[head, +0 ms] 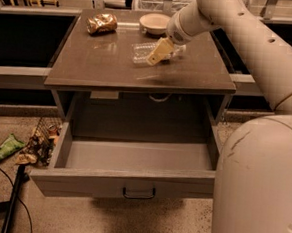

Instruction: Pick water bottle from top drawer and place on counter

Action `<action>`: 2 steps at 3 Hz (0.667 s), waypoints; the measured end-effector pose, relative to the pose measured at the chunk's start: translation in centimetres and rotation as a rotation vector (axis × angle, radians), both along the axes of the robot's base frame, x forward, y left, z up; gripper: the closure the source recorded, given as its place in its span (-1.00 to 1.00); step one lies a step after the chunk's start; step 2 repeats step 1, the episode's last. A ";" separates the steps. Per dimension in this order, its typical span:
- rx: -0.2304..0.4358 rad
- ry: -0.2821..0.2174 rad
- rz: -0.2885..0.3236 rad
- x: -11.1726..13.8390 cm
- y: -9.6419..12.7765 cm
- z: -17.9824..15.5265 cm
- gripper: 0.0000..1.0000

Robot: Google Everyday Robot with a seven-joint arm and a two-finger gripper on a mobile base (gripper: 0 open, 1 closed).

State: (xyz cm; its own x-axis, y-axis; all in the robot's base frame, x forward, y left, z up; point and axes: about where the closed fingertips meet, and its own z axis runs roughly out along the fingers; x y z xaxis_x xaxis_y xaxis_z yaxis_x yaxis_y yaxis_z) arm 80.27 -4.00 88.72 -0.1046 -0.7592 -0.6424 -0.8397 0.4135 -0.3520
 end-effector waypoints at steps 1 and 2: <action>0.017 -0.047 0.001 -0.3 -0.7 1.2 -1.00; 0.017 -0.047 0.001 -0.3 -0.7 1.2 -1.00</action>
Offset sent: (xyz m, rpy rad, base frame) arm 0.0000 0.0000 0.0000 0.0000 0.0000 0.0000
